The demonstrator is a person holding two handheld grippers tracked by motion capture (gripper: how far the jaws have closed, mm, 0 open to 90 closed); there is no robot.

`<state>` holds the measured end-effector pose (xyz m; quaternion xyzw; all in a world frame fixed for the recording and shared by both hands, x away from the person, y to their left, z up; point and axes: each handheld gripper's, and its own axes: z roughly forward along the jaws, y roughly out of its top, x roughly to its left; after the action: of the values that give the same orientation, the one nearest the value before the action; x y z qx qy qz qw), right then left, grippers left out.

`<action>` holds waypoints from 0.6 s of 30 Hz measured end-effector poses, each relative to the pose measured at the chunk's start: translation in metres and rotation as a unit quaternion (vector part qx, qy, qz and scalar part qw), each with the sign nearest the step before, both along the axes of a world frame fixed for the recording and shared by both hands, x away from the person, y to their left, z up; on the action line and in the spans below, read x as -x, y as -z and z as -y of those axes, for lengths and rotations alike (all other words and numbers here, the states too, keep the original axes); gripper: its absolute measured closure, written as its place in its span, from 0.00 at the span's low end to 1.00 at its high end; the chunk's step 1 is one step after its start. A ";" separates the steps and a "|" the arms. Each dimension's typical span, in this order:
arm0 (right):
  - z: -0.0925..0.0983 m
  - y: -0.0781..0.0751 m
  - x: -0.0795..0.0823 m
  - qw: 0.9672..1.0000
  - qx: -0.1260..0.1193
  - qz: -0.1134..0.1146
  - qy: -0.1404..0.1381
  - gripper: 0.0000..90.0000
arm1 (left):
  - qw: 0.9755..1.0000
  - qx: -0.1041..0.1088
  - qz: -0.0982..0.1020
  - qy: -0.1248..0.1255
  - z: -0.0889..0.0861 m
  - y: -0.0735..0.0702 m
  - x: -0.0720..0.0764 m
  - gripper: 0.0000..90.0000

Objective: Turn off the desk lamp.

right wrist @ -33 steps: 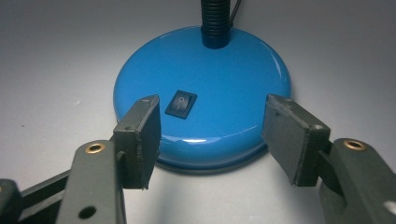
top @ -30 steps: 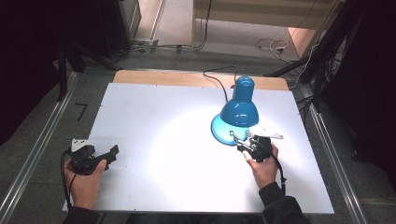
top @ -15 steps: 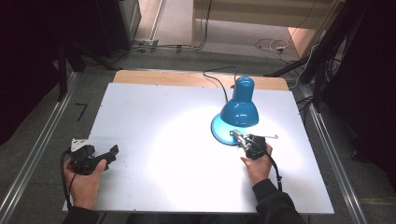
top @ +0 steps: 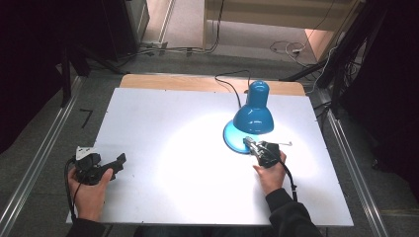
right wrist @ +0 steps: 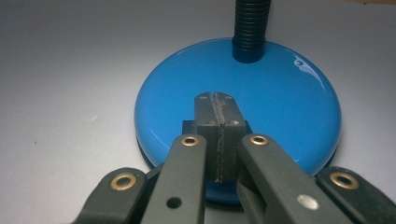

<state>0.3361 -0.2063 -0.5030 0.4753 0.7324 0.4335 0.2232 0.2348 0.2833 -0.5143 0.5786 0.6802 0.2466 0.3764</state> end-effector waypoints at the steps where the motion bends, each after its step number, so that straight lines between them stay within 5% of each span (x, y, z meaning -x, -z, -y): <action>1: 0.000 0.000 -0.001 1.000 0.001 0.000 0.000 0.98 | 1.000 0.000 0.000 0.000 0.000 0.000 0.000 0.11; 18: -0.004 0.004 -0.006 1.000 0.013 0.006 0.003 0.98 | 1.000 0.001 0.001 0.001 0.001 0.000 0.000 0.11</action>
<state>0.3416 -0.2023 -0.5066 0.4718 0.7354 0.4261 0.2347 0.2349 0.2827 -0.5142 0.5792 0.6793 0.2460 0.3776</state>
